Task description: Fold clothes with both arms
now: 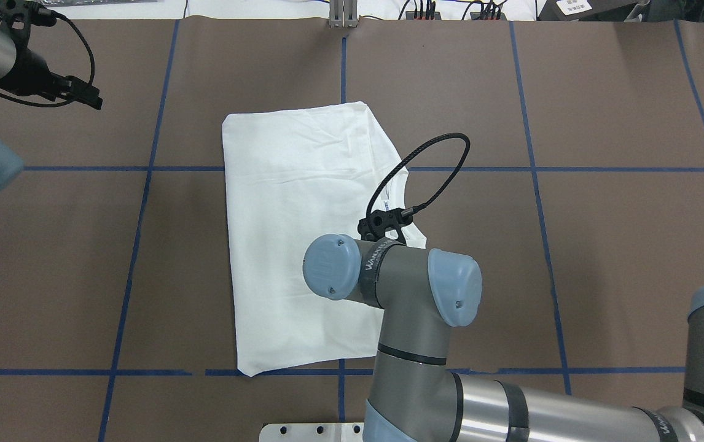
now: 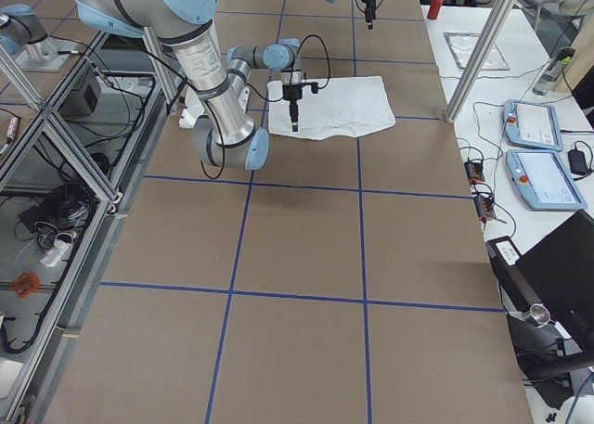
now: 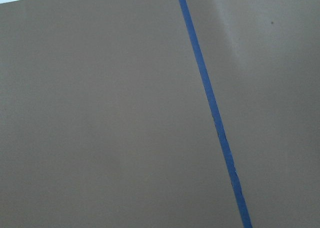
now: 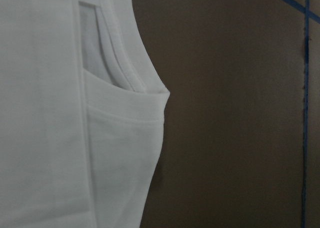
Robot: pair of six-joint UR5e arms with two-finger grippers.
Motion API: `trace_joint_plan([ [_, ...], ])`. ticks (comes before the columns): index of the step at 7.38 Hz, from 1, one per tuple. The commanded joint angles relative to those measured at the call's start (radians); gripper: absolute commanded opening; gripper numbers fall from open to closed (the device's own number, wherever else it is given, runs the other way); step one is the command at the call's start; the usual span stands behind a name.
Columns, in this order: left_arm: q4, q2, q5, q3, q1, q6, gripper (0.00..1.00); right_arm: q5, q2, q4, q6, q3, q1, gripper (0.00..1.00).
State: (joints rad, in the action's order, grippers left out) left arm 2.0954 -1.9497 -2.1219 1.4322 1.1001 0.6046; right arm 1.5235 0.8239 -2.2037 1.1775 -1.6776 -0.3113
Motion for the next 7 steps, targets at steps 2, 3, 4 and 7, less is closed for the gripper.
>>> trace_joint_plan([
  [2, 0.0, 0.0, -0.001, 0.011, 0.001, 0.001, 1.0, -0.008, 0.061, 0.034, -0.065, -0.144, -0.015, 1.0],
  [3, -0.002, 0.005, -0.003, 0.039, -0.003, 0.001, 1.0, 0.0, 0.117, 0.156, -0.056, -0.215, -0.025, 1.0],
  [4, -0.002, 0.064, -0.01, 0.107, -0.012, 0.001, 1.0, 0.032, 0.209, 0.294, -0.039, -0.284, -0.028, 1.0],
  [7, 0.008, 0.324, -0.072, 0.438, -0.131, 0.228, 1.0, 0.056, 0.406, 0.713, 0.129, -0.317, -0.028, 1.0],
])
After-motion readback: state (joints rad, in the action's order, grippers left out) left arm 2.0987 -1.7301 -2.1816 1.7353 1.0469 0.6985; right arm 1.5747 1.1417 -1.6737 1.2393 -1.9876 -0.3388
